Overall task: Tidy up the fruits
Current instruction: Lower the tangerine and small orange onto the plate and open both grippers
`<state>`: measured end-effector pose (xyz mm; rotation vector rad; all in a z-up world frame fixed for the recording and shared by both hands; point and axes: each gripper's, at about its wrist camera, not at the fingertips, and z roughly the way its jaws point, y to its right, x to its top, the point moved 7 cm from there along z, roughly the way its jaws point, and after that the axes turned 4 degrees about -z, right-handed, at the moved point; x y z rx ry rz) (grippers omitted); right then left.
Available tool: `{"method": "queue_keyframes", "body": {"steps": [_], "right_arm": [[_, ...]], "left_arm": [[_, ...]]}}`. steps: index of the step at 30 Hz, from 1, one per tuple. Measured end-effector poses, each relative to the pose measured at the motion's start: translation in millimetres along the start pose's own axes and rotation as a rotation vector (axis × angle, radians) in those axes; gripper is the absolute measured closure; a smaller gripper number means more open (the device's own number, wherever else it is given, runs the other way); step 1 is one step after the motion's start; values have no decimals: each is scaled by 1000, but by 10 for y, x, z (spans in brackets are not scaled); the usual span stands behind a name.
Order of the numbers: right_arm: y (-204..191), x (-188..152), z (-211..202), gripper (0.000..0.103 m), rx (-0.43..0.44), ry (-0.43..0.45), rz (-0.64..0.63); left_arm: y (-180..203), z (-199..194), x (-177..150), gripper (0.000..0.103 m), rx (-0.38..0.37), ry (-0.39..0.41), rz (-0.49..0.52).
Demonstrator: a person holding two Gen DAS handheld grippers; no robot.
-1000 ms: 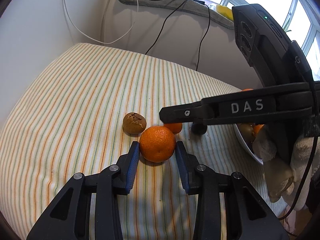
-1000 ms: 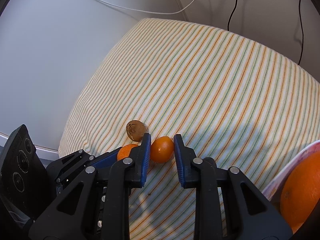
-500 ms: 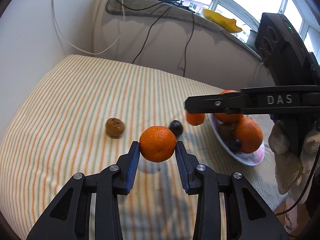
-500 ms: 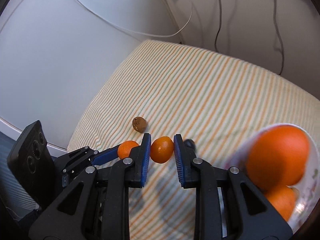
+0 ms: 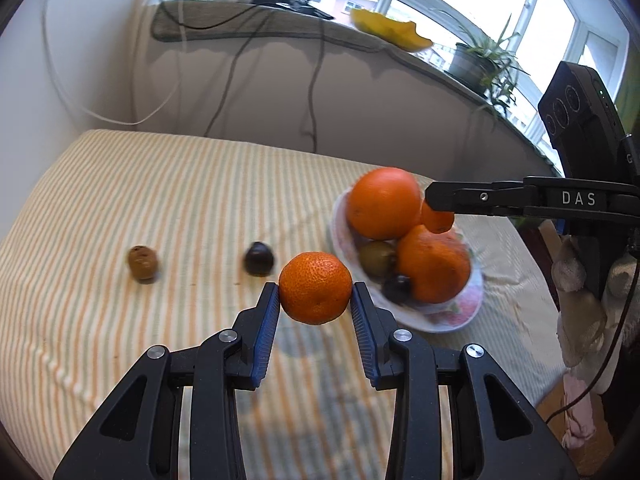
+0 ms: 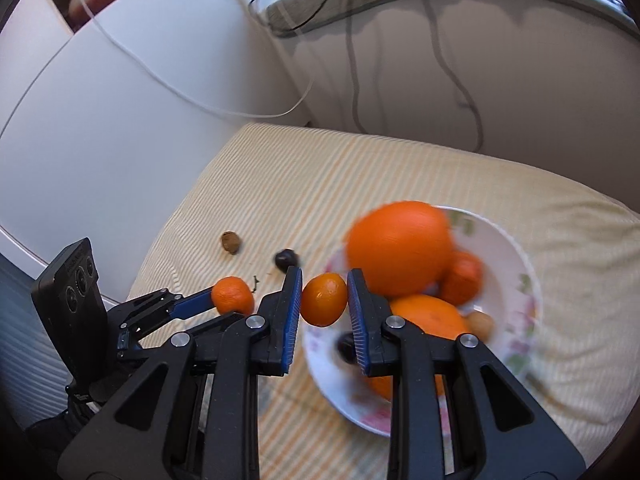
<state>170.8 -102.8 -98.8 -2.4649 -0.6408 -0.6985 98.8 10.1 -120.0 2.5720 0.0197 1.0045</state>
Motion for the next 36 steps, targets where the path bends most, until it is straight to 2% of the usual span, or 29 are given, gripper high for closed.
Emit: {"method": "queue_keyframes", "body": {"steps": [10, 17, 36], "right_arm": [[522, -292, -437, 79, -81, 46, 72], [756, -421, -484, 79, -112, 38, 104], [894, -560, -392, 78, -108, 16, 125]], "left_arm": [[293, 158, 27, 68, -23, -21, 44], [385, 305, 65, 68, -14, -36, 58], [428, 438, 99, 67, 26, -49, 72]]}}
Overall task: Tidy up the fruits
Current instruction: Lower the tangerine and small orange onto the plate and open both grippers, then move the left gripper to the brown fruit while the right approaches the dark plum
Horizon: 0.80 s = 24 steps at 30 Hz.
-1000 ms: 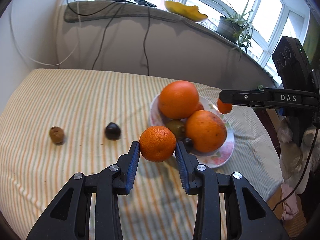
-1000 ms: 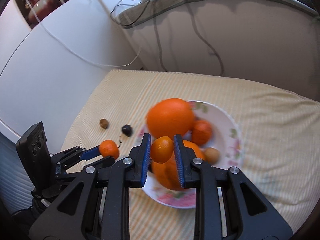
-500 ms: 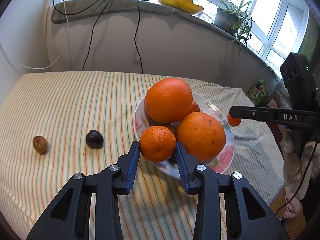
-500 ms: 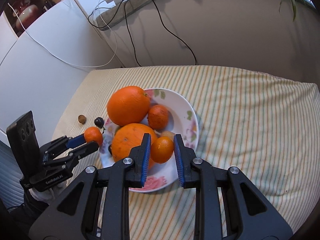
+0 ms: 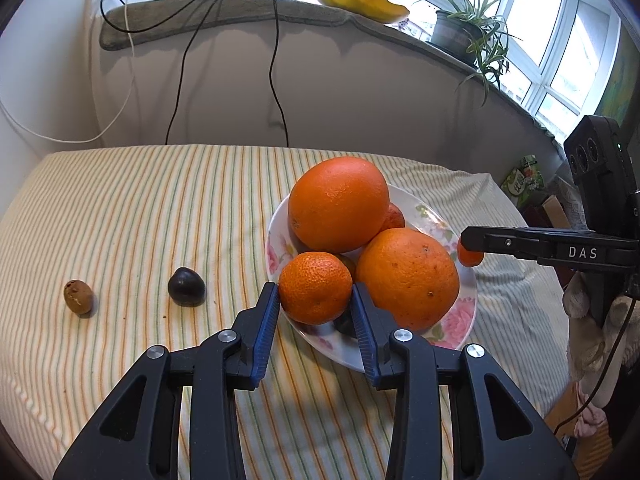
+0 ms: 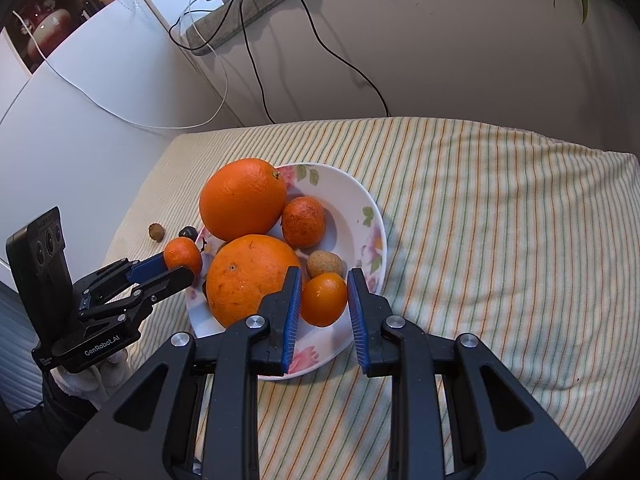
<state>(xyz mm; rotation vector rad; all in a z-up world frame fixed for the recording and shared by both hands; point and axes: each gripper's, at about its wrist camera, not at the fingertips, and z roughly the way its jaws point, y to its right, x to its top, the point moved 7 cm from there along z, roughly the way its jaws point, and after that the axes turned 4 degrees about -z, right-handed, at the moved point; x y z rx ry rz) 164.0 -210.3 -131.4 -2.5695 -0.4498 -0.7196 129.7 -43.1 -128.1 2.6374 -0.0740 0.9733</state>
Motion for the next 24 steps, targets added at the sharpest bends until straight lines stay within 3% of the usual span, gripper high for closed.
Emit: {"method": "queue_keyframes", "body": {"steps": [8, 10, 12, 14, 15, 21, 24], "right_arm": [[-27, -12, 14, 78, -5, -6, -15], [-27, -9, 14, 77, -9, -7, -17], [-29, 1, 7, 71, -8, -5, -16], [-38, 12, -10, 49, -13, 5, -19], [-43, 15, -21, 46, -16, 12, -22], [-122, 40, -95, 43, -13, 34, -45], [-172, 53, -126, 37, -13, 44, -60]], "left_arm": [[0, -3, 5, 66, 4, 2, 1], [0, -18, 12, 58, 7, 10, 2], [-4, -42, 24, 56, 11, 19, 4], [-11, -64, 35, 56, 14, 25, 6], [-17, -76, 39, 55, 17, 29, 6], [-32, -139, 43, 54, 29, 43, 12], [-42, -178, 48, 43, 37, 56, 15]]}}
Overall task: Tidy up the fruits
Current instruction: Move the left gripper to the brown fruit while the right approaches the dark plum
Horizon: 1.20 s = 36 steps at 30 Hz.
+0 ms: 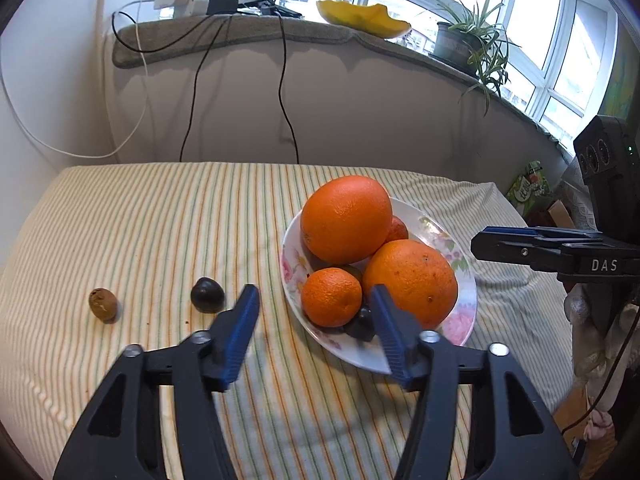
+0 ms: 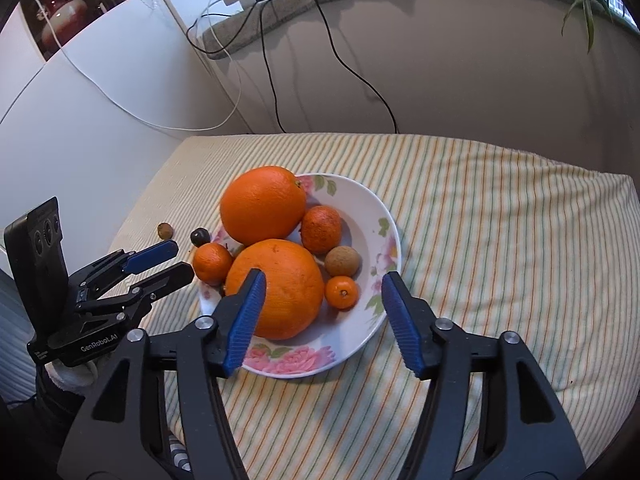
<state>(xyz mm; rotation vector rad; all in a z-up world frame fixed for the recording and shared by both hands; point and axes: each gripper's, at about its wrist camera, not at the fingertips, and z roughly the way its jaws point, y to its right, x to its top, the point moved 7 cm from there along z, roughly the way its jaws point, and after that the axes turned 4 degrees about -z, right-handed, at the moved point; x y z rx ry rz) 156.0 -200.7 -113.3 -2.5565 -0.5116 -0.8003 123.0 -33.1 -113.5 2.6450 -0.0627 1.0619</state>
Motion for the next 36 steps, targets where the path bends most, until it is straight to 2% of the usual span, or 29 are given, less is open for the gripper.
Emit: {"method": "queue_keyframes", "body": {"steps": [2, 4, 7, 17, 27, 36], "right_arm": [[-36, 7, -19, 33, -1, 7, -10], [-81, 18, -36, 31, -5, 13, -26], [-128, 37, -61, 28, -17, 22, -45], [-360, 145, -62, 27, -38, 35, -123], [-717, 315, 24, 27, -48, 84, -240], [-1067, 447, 255, 27, -28, 46, -345]], "left_arm": [[-14, -30, 7, 40, 6, 7, 2], [-36, -59, 12, 32, 12, 15, 2], [-70, -104, 15, 30, 26, 26, 5], [-301, -251, 39, 30, 78, 57, -14], [-663, -388, 15, 30, 143, 76, -54], [-1105, -457, -115, 30, 182, 70, -116]]}}
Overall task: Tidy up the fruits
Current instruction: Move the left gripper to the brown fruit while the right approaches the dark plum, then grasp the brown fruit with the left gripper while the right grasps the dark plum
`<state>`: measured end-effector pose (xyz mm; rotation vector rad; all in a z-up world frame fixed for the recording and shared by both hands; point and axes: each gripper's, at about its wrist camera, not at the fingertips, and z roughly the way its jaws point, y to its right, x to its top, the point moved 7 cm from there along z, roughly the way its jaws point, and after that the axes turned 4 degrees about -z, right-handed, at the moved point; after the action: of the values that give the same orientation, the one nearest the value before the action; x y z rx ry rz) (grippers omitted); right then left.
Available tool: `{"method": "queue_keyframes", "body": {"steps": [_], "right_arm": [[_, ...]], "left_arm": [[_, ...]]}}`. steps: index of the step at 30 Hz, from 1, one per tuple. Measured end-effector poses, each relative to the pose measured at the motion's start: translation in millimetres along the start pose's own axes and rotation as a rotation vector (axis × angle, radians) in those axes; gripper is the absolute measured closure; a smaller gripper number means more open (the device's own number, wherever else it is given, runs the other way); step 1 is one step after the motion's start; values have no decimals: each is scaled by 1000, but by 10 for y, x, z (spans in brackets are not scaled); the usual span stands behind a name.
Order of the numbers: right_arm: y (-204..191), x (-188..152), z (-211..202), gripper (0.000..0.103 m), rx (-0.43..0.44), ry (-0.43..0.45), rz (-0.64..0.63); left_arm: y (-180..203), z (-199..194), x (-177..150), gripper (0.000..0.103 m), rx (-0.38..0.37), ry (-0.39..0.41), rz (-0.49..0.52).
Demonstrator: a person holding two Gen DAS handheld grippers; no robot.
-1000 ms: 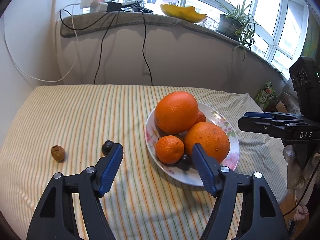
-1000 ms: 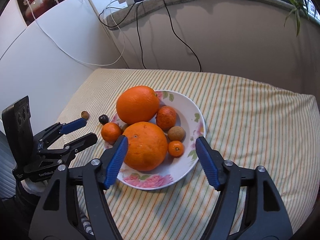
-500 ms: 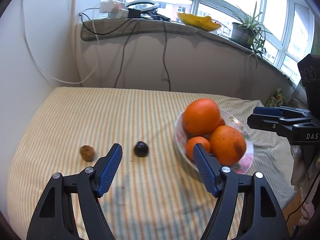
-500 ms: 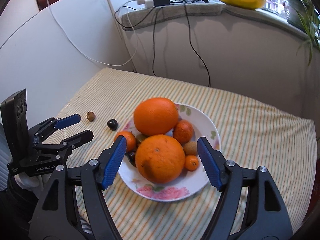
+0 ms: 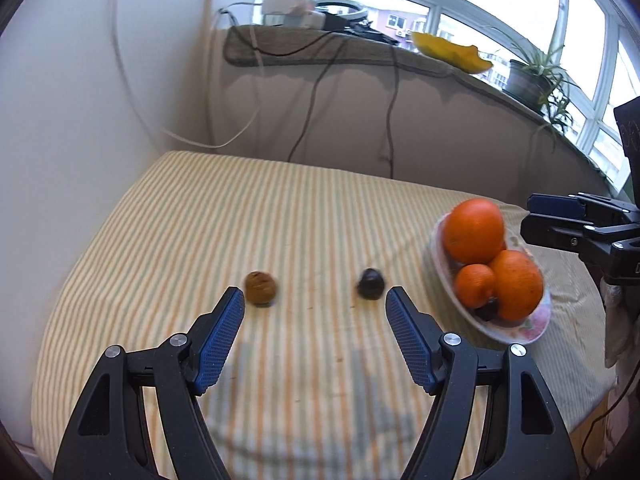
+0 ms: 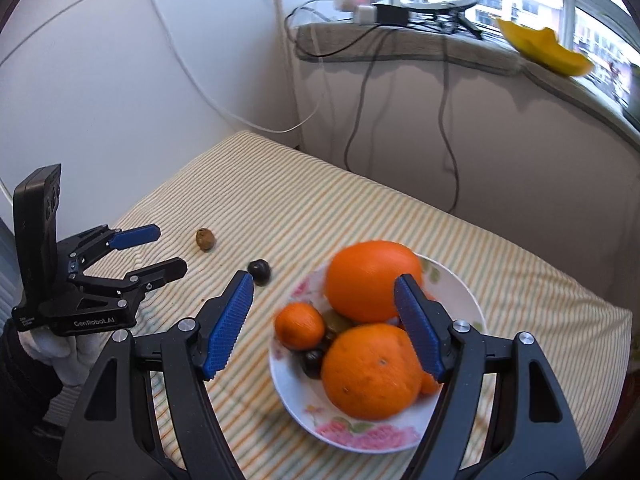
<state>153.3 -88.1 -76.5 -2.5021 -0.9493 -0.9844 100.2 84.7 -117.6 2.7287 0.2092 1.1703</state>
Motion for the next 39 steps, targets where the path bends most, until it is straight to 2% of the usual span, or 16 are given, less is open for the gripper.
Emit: {"method": "queue_keyframes", "body": {"steps": [2, 6, 8, 14, 17, 23, 28, 39], "right_arm": [[-81, 29, 55, 27, 21, -15, -23], [-312, 94, 222, 29, 54, -54, -108], [-428, 96, 297, 38, 66, -77, -147], [-654, 60, 565, 52, 107, -151, -221], [-691, 39, 698, 55, 122, -189, -235], [-731, -2, 911, 62, 123, -250, -270], [-755, 11, 1039, 63, 108, -279, -297], [-823, 13, 1289, 67, 82, -342, -360]], "left_arm": [[-87, 0, -24, 31, 4, -3, -15], [-239, 30, -47, 41, 9, -12, -41], [-295, 54, -54, 47, 5, -21, -54], [-400, 116, -61, 57, -9, -37, -79], [-436, 165, -82, 62, -20, -53, -86], [-432, 238, -97, 66, -36, -73, -80], [-446, 297, -103, 69, -36, -87, -76], [-475, 358, -67, 69, -32, -97, -68]]}}
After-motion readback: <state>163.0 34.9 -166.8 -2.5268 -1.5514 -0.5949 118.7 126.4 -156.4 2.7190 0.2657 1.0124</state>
